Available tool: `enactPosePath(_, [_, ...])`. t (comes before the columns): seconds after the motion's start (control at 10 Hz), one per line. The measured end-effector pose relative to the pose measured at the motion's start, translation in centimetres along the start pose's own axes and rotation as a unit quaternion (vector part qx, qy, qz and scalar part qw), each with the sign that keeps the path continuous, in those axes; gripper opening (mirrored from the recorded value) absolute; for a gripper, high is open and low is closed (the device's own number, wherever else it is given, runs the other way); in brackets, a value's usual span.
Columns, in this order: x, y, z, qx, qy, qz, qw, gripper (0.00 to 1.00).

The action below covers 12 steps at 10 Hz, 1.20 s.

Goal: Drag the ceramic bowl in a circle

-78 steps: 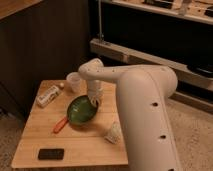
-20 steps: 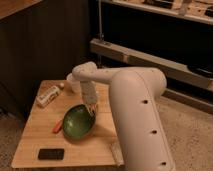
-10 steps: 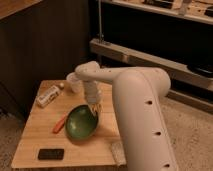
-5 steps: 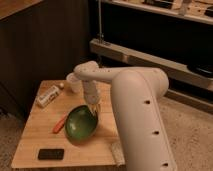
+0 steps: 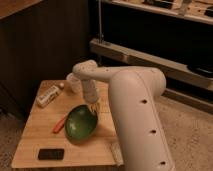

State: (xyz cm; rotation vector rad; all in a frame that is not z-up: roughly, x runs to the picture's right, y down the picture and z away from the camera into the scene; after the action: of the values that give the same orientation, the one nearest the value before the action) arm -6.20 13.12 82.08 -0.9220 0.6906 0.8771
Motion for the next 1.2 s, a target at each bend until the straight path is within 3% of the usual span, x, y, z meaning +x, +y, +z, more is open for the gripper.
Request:
enactPosePath(0.4, [-2.3, -4.0, -0.8, -0.035, -0.041, 0.058, 0.9969, 0.13])
enactPosePath(0.7, [-3.2, -8.4, -1.3, -0.072, -0.080, 0.120, 0.9870, 0.13])
enactPosePath(1.0, [-3.0, -9.5, -1.5, -0.092, -0.120, 0.156, 0.9761, 0.13])
enactPosePath(1.2, [-2.5, -10.1, -1.6, -0.095, -0.143, 0.168, 0.9707, 0.13])
